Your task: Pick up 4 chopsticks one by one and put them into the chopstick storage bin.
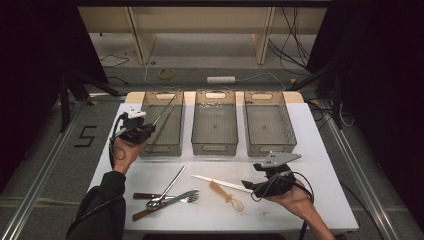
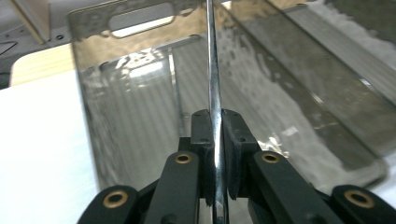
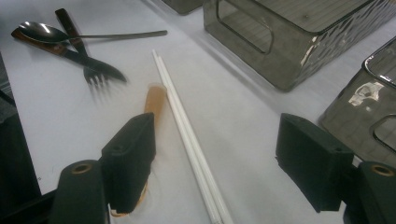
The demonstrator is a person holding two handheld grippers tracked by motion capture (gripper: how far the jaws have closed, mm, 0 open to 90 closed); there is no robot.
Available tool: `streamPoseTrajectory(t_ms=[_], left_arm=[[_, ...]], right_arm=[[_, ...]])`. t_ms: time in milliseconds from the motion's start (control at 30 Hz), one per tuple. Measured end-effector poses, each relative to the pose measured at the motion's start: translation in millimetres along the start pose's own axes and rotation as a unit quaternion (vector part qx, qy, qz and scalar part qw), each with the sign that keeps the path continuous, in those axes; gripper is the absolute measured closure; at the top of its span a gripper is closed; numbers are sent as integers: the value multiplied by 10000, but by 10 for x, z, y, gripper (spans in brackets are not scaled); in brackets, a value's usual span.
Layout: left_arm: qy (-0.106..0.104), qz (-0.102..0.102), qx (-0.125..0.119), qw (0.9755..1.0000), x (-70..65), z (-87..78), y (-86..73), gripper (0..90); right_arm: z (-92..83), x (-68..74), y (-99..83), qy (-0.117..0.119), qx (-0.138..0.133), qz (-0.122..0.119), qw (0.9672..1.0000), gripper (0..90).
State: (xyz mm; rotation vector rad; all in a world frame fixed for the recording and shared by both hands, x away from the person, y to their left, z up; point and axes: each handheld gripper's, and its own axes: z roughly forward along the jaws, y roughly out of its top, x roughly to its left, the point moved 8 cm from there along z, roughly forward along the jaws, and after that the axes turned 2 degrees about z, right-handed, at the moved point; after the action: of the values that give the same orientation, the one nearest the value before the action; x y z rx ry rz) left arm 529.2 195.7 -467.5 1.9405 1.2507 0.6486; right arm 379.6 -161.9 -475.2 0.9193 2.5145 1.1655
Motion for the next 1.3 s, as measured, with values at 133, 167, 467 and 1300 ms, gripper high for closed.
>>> streamPoseTrajectory(t_ms=[133,167,467,1300], left_arm=[[83,-131,81,9998,56,19,-23,834],[69,-145,72,9998,52,28,-29,833],[155,-273,193,9993,111,55,-78,832],[-165,-511,7,9986,-60,-93,-3,436]], right_arm=[[-3,-4,-3,-8,4,-4,10000,296],[-5,-3,-3,-6,3,-7,10000,296],[9,23,-14,34,39,-56,10000,298],[20,24,-13,5,203,-168,9997,303]])
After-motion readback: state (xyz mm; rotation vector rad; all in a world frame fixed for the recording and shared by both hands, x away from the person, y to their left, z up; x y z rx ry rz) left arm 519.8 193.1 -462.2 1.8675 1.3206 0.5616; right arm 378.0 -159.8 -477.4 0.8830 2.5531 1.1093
